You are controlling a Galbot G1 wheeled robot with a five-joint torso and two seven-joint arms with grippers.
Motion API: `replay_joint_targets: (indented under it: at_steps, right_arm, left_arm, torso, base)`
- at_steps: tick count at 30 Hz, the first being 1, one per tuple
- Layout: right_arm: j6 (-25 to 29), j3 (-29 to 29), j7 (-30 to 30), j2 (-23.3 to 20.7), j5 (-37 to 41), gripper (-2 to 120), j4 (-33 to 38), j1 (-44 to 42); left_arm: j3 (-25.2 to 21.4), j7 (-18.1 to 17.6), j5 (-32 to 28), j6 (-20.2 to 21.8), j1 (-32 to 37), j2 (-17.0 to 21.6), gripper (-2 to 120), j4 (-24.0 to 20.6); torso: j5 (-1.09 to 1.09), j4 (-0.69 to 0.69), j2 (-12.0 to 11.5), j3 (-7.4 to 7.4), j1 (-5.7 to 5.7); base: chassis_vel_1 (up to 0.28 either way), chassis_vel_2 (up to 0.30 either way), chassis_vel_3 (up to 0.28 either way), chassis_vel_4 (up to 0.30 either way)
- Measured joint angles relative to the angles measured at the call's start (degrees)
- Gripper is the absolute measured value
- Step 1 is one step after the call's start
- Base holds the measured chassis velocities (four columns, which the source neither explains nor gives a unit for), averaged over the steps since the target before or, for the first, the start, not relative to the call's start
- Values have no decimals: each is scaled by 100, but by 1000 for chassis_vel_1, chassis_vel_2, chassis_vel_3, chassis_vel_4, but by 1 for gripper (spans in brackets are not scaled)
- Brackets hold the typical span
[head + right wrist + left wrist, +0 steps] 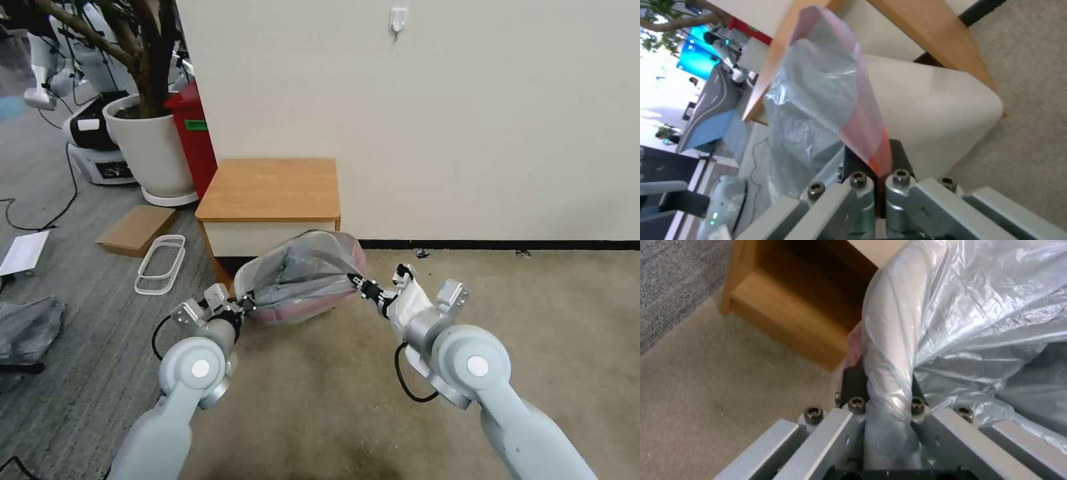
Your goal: Pick up the garbage bag from the table and place it over the trash can.
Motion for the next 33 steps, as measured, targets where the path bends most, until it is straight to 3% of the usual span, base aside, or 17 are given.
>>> replay_joint_targets:
  at_steps: [18,22,25,27,29,33]
  right_arm:
    - [-17,-116,-163,-101,-483,0,-421,61]
    - [-16,-176,-146,-130,-702,10,-386,25]
    - [-11,-240,-181,-241,-986,25,-315,-43]
    - [-10,-243,-188,-250,-1002,26,-311,-48]
    - [3,-281,-292,-382,-1169,39,-238,-116]
    - [23,-291,-356,-474,-1267,53,-159,-185]
  left_arm:
    - [-145,-98,-376,509,203,115,2,-241]
    - [-151,-112,-376,514,190,134,2,-224]
    - [-172,-118,-375,502,135,189,2,-150]
    - [-172,-118,-375,502,134,191,2,-148]
    - [-185,-118,-375,498,84,269,2,-102]
    - [-201,-118,-392,496,53,332,2,-69]
  torso:
    - [0,0,0,0,0]
    - [0,0,0,0,0]
    - [0,0,0,0,0]
    - [0,0,0,0,0]
    - [-1,0,0,0,0]
    - [-1,0,0,0,0]
  base:
    - [0,0,0,0]
    - [0,0,0,0]
    - [0,0,0,0]
    - [0,0,0,0]
    - [0,0,0,0]
    - [0,0,0,0]
